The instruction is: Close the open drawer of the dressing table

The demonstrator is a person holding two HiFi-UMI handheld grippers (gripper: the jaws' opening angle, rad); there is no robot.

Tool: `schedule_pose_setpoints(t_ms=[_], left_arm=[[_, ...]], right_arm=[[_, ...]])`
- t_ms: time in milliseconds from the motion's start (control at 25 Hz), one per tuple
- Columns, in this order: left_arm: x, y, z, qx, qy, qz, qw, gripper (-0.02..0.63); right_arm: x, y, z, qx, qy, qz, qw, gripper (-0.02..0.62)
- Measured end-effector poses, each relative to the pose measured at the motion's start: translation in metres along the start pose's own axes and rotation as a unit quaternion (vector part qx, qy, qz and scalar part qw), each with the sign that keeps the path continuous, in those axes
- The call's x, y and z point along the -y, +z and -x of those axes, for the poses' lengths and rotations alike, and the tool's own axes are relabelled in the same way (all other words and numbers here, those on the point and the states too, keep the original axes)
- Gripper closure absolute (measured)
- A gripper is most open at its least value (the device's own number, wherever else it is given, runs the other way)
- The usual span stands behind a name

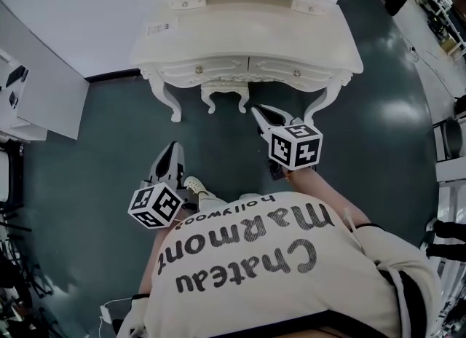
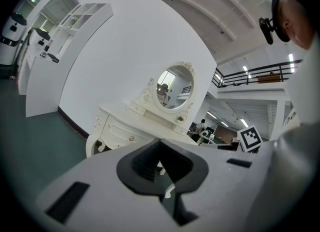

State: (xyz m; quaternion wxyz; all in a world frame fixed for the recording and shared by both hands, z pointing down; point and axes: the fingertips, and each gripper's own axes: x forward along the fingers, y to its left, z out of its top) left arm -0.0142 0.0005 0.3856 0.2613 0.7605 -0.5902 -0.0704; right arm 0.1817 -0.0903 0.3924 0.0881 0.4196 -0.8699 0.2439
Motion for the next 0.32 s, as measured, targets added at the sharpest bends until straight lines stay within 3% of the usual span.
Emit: schedule_pose_setpoints(t_ms=[320], left_arm=[[-0.0101,0.0063,-0.0066,0.001,0.003,-0.002,1.0,0.601]], right_arm=[[0.0045,-0.0015,-0.0097,-0.004,-0.005,-0.001,1.0,0.554]])
